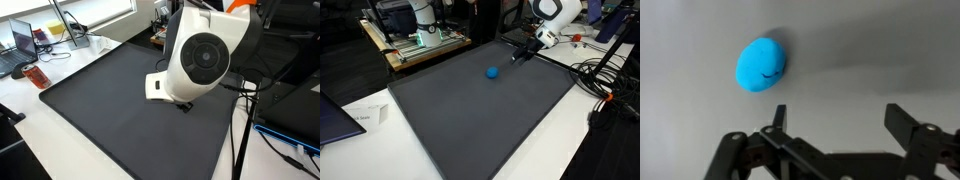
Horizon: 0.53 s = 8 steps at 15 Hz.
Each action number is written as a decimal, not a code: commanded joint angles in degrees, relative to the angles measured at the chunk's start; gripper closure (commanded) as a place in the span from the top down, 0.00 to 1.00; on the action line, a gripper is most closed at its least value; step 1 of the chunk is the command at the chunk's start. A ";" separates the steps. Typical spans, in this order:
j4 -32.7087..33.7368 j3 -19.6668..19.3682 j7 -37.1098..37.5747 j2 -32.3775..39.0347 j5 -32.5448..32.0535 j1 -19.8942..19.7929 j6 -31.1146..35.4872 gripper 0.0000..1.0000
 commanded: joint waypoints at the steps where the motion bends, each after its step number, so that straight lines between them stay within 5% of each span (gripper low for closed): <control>1: -3.93 -1.66 8.47 -0.98 -1.51 2.54 2.68 1.00; 8: -10.50 -2.93 22.27 -2.89 -6.16 5.79 4.88 1.00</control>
